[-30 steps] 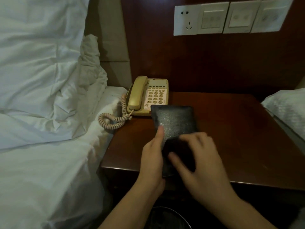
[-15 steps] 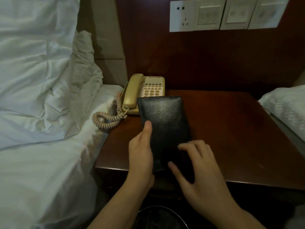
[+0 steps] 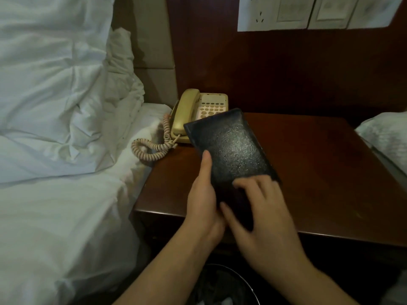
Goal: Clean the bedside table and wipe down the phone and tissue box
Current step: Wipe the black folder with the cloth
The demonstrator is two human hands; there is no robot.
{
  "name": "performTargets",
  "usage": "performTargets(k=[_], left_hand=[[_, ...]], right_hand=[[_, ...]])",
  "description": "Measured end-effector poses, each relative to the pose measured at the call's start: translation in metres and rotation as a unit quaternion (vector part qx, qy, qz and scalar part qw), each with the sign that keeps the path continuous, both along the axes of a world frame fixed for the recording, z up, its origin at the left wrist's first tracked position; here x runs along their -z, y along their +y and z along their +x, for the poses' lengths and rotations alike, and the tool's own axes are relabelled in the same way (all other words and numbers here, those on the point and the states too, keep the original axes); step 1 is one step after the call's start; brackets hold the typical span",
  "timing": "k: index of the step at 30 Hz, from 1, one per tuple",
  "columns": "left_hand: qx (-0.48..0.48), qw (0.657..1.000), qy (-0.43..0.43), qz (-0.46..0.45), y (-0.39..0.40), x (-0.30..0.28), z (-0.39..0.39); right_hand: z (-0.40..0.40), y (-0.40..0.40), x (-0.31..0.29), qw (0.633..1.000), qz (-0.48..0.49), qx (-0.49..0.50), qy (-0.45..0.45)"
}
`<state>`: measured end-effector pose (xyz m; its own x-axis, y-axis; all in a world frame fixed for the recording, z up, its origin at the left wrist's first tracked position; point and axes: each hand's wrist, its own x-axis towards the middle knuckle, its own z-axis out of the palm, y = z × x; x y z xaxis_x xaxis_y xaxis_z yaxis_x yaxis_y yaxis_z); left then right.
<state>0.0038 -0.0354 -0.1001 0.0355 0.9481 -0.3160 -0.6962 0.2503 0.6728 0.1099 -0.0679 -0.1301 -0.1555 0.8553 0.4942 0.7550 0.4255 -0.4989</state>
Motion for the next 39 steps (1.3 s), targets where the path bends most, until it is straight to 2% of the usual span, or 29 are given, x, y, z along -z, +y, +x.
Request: performTargets(k=[5,10,12,15,20,22,27,31,36,39], left_hand=[[0.033,0.999,0.004,0.041,0.007,-0.004,-0.002],[0.018,1.0,-0.006,0.021,0.004,0.002,-0.009],[0.022,0.999,-0.015,0.019,0.004,0.003,-0.011],[0.026,0.999,-0.04,0.009,0.004,0.002,-0.009],[0.008,0.997,-0.079,-0.014,0.0,0.007,-0.009],[0.003,0.997,-0.083,-0.011,0.002,0.004,-0.008],[0.006,0.995,-0.101,0.002,0.009,-0.002,-0.007],[-0.009,0.996,-0.093,0.009,0.012,0.006,-0.008],[-0.009,0.995,-0.095,-0.002,0.014,0.021,-0.009],[-0.007,0.994,-0.108,0.004,0.017,0.019,-0.011]], right_hand=[[0.022,0.029,-0.012,0.995,-0.006,0.068,0.067],[0.008,0.009,0.003,0.999,-0.026,-0.008,0.035],[0.012,0.016,0.001,0.999,-0.035,0.004,0.029],[0.02,0.025,-0.006,0.995,-0.019,0.069,0.067],[-0.001,-0.001,0.011,0.999,-0.032,-0.013,0.026],[0.004,0.007,0.009,1.0,-0.021,0.003,0.019],[0.015,0.019,0.002,0.999,0.025,0.018,0.044],[0.013,0.014,0.009,0.996,-0.007,0.01,0.083],[0.013,0.017,0.008,0.999,0.018,-0.02,-0.017],[0.023,0.022,-0.002,1.0,0.005,-0.009,0.018]])
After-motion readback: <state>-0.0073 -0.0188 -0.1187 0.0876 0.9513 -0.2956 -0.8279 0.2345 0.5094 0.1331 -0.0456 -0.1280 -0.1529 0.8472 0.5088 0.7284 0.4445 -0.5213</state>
